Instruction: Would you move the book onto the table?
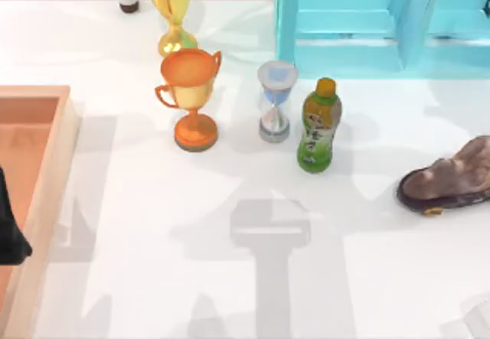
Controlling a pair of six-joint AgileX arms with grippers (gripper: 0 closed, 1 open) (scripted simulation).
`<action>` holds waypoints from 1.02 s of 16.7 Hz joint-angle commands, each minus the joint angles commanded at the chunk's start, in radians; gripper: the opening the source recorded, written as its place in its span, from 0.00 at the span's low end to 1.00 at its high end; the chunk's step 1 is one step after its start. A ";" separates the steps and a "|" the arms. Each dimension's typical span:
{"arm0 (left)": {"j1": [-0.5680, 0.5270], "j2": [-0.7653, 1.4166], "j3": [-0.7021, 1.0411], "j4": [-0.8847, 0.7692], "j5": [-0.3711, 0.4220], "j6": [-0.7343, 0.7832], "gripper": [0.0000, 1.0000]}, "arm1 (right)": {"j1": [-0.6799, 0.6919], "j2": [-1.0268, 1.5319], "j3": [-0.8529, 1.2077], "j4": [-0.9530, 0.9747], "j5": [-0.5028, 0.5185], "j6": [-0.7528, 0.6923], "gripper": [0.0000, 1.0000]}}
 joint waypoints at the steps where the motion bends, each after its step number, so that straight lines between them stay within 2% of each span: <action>1: 0.000 0.000 0.000 0.000 0.000 0.000 1.00 | 0.000 0.000 0.000 0.000 0.000 0.000 0.00; 4: 0.000 0.000 0.000 0.000 0.000 0.000 1.00 | 0.064 0.029 0.014 -0.010 0.058 -0.047 0.00; 7: 0.000 0.000 0.000 0.000 0.000 0.000 1.00 | 0.222 0.083 0.046 -0.026 0.184 -0.164 0.00; 11: 0.000 0.000 0.000 0.000 0.000 0.000 1.00 | 0.546 0.165 0.108 -0.037 0.413 -0.409 0.00; 17: 0.000 0.000 0.000 0.000 0.000 0.000 1.00 | 1.079 0.312 0.164 -0.024 0.789 -0.853 0.00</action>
